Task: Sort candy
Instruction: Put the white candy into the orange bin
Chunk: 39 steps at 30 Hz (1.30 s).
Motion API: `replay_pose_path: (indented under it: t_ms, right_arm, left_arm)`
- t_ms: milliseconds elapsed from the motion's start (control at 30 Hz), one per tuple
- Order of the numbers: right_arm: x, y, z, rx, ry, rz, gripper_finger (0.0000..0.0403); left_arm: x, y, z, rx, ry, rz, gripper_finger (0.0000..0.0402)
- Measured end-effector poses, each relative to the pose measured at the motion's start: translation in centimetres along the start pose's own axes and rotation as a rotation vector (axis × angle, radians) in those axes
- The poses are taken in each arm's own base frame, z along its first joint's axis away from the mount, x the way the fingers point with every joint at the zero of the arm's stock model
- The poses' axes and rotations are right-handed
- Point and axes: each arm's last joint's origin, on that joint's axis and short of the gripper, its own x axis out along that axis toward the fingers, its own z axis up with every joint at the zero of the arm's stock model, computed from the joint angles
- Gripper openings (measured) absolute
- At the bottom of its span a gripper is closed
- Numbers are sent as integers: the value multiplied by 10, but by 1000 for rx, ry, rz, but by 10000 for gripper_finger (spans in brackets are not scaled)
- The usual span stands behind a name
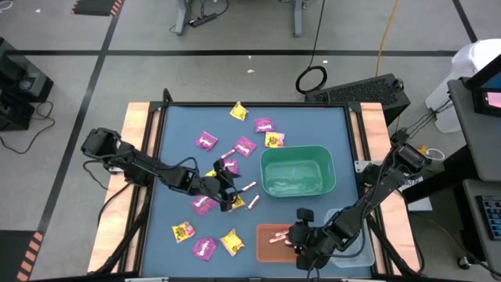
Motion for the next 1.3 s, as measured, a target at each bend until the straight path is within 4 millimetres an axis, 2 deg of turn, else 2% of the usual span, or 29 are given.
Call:
replay_pose_path:
  t_ms: [467, 933, 1100, 1300]
  right_arm:
    - [0, 0, 0, -51, -1, 0, 153]
    - [0, 0, 0, -54, -2, 1, 153]
    - [0, 0, 0, -54, -2, 1, 153]
    - [0, 0, 0, -58, -2, 1, 153]
  left_arm:
    - [39, 5, -18, -42, -16, 44, 269]
    - [70, -4, -45, -62, 52, 14, 268]
    - [76, -4, -51, -66, 71, 19, 238]
    - [77, -4, -52, -65, 74, 13, 169]
